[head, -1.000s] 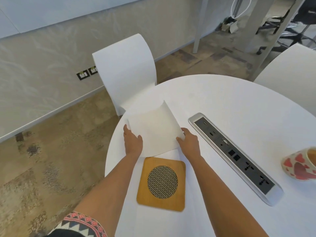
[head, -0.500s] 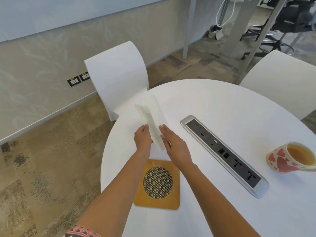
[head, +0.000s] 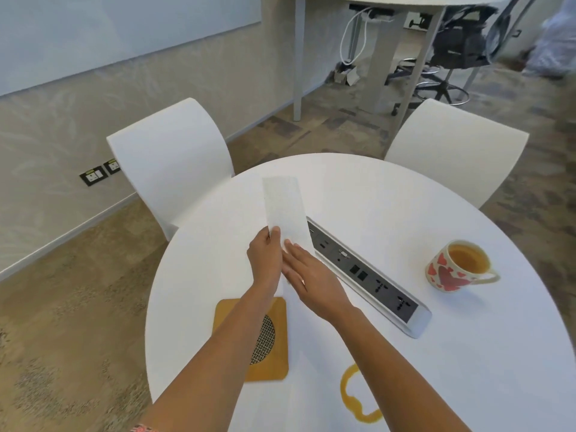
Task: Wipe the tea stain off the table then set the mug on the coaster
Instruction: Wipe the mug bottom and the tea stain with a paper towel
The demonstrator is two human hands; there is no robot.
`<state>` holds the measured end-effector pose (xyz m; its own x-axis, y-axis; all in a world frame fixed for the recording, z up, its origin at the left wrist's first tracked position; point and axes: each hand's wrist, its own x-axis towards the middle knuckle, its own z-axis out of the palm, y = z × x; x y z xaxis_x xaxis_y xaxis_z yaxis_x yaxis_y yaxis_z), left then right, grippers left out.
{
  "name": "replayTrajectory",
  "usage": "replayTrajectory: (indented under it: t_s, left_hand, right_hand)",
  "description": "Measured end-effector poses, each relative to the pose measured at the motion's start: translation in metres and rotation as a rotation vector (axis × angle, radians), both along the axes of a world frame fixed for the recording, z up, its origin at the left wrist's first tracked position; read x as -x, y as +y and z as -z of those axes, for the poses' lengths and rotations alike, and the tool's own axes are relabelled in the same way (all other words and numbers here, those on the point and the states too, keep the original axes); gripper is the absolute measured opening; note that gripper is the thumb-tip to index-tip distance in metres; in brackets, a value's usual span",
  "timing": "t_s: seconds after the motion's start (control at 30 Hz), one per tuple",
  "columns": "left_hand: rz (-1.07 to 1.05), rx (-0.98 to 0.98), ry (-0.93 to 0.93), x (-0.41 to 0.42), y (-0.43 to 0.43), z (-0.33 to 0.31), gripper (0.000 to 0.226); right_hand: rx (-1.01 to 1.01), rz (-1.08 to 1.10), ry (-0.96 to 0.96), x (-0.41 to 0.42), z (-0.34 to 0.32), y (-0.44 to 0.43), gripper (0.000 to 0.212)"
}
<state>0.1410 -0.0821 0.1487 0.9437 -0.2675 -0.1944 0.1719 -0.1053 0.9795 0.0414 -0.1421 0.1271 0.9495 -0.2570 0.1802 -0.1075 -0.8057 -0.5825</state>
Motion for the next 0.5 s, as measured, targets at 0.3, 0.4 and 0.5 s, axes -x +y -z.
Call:
replayTrajectory:
  t_s: [0.3, 0.4, 0.5]
  left_hand:
    - [0.269, 0.041, 0.067, 0.054, -0.047, -0.014, 0.019]
    - [0.311, 0.039, 0.071, 0.077, -0.069, -0.015, 0.018]
    - [0.328, 0.053, 0.069, 0.099, -0.092, -0.019, 0.016]
  right_hand:
    - [-0.858, 0.763, -0.244, 0.042, -0.056, -0.086, 0.060]
    - [-0.887, 0.691, -0.128, 0.066, -0.059, -0.119, 0.050]
    - [-0.860, 0.675, -0.221, 0.089, -0.057, -0.140, 0.024]
